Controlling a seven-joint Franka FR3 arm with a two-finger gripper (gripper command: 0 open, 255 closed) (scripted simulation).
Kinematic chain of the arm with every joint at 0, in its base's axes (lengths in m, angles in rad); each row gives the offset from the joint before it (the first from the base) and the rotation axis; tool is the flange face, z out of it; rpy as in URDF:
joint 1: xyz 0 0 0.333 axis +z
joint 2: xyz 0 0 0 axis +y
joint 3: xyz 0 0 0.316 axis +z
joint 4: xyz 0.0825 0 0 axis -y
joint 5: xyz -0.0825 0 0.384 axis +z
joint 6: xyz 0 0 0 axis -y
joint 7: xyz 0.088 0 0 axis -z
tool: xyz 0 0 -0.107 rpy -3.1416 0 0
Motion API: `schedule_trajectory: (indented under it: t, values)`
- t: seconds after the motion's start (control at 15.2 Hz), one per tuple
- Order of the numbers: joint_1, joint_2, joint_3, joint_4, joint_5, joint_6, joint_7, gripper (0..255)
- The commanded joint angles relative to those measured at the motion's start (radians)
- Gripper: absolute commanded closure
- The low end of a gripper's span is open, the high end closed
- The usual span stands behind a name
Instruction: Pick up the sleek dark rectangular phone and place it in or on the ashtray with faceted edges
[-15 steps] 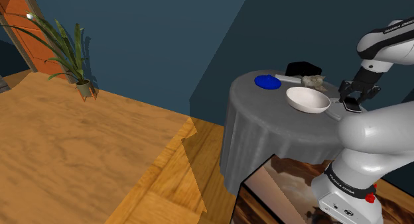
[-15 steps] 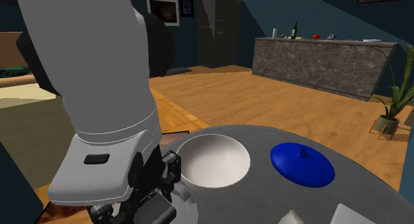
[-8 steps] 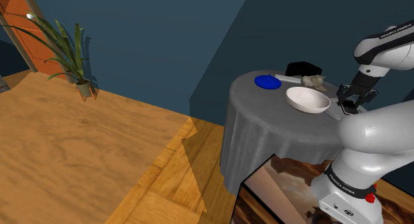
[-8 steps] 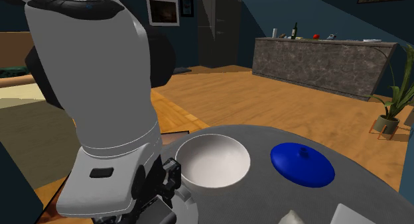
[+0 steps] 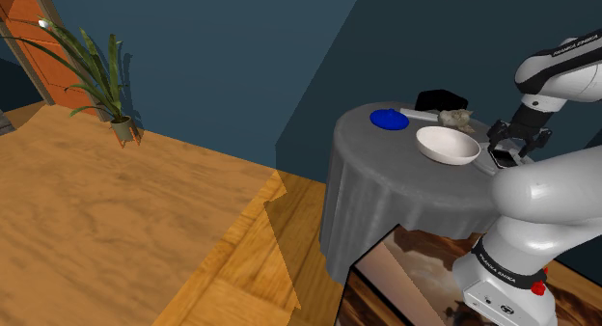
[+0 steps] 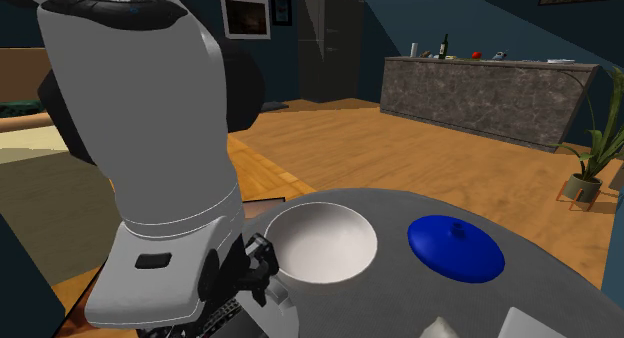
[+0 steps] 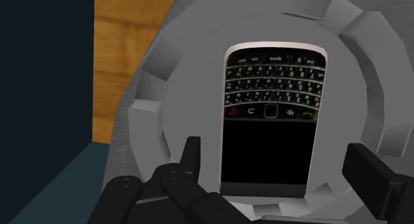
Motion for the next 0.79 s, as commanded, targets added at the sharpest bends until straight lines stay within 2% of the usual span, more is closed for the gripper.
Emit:
schedule_trajectory:
  t: [0.0, 0.26, 0.73]
  values:
    - [0.000, 0.000, 0.000, 0.000, 0.000, 0.000, 0.000, 0]
    - [-0.006, -0.069, 0.034, 0.086, 0.009, -0.153, 0.006, 0]
    - [-0.006, -0.069, 0.034, 0.086, 0.009, -0.153, 0.006, 0]
